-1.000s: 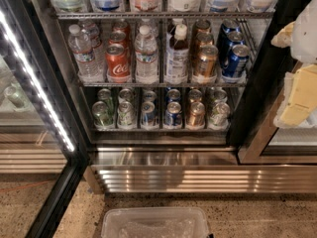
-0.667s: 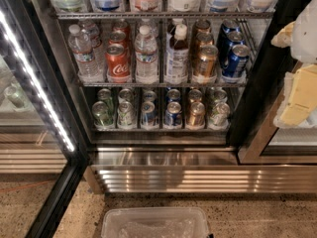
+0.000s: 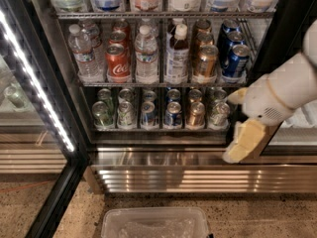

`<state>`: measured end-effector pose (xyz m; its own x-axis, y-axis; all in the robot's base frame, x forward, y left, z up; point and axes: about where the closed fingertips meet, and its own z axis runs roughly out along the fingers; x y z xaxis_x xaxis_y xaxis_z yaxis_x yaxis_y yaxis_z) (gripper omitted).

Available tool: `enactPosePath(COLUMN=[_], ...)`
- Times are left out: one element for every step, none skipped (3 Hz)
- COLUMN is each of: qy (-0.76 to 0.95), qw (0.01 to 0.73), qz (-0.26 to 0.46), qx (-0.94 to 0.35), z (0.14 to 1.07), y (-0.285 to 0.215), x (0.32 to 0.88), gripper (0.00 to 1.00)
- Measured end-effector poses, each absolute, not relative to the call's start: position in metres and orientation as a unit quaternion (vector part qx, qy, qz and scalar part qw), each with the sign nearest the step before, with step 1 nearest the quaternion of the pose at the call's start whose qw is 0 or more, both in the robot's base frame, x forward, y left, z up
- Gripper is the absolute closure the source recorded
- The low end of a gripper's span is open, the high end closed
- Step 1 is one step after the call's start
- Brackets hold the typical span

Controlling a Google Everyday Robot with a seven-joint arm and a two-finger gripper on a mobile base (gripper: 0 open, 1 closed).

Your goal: Pick 7up can from bottom shelf of fridge

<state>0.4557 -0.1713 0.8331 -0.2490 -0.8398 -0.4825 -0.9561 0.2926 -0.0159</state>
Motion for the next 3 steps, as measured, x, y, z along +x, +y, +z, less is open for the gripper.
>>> enactPosePath(qy=[0.767, 0.774, 0.774], qw=[0.238, 0.258, 0.258], qz=[0.266, 0.28, 0.28], qx=[-0.533, -0.506, -0.506], z=[0.75, 0.726, 0.727], y=[-0.106, -0.1, -0.1], x=[0.48, 0.501, 0.501], gripper=[0.0, 0.0, 0.0])
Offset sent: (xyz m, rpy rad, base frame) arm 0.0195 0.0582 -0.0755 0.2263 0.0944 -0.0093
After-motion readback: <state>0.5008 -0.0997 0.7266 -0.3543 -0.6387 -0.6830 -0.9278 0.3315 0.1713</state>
